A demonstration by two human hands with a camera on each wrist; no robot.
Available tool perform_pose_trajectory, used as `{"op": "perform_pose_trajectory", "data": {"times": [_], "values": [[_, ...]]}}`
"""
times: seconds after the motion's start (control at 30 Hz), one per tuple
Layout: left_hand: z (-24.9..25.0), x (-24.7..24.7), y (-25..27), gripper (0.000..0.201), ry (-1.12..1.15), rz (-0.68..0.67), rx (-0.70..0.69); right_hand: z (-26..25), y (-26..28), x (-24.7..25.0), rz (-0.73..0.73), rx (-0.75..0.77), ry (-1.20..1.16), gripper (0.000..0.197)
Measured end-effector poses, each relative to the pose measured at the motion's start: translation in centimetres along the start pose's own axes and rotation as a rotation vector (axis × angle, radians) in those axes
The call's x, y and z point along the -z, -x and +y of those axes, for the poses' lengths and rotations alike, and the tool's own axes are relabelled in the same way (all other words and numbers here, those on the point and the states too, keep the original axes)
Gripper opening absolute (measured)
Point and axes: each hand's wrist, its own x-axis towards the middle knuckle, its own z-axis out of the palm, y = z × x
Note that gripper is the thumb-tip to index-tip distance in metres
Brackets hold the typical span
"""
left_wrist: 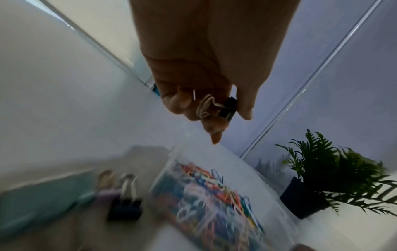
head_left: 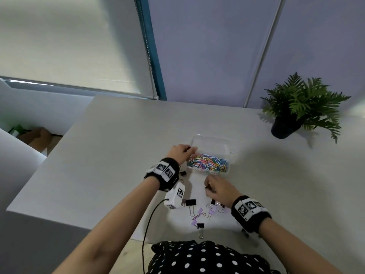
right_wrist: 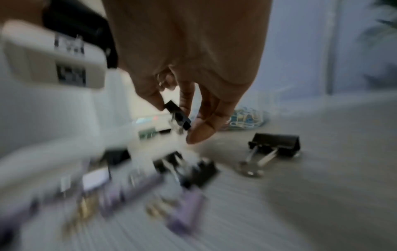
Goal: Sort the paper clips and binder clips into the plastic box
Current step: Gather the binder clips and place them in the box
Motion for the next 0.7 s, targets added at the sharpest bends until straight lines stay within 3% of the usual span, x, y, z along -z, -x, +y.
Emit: {"op": "perform_pose_trajectory", "data": {"times": [0.07, 0.13, 0.27, 0.33, 0.43, 0.57, 0.63, 0.7], "values": [[1.4, 0.5, -2.2, 0.043, -0.052, -0.003, 0.004, 0.0, -0.2, 1.5, 0.063, -0.106, -0.437, 0.009], [2.6, 0.8, -4.1, 0.043, -0.107, -0.052, -0.009, 0.4, -0.7, 3.2, 0.101, -0.194, -0.822, 0.019], [3.5, 0.9, -5.9, 0.056, -0.355, -0.199, -0.059, 1.3, -2.7, 6.8, 0.282, -0.319, -1.141, 0.021], [2.7, 0.7, -6.1, 0.062, -0.393, -0.259, -0.077, 2.0, -4.2, 8.1, 0.363, -0.374, -1.169, 0.020], [0.8, 1.1, -5.2, 0.070, -0.266, -0.314, -0.116, 2.8, -6.4, 9.4, 0.380, -0.411, -1.161, 0.024], [-2.2, 1.7, -2.9, 0.062, -0.095, -0.101, -0.189, 2.9, -9.3, 9.8, 0.363, -0.457, -1.113, 0.044], [-4.1, 1.6, -1.7, 0.045, -0.059, 0.034, -0.171, 2.6, -9.8, 10.1, 0.277, -0.436, -0.887, 0.052], [-6.0, 1.4, -0.5, 0.029, -0.063, 0.130, -0.103, 1.9, -9.1, 10.2, 0.200, -0.355, -0.433, 0.053]]}}
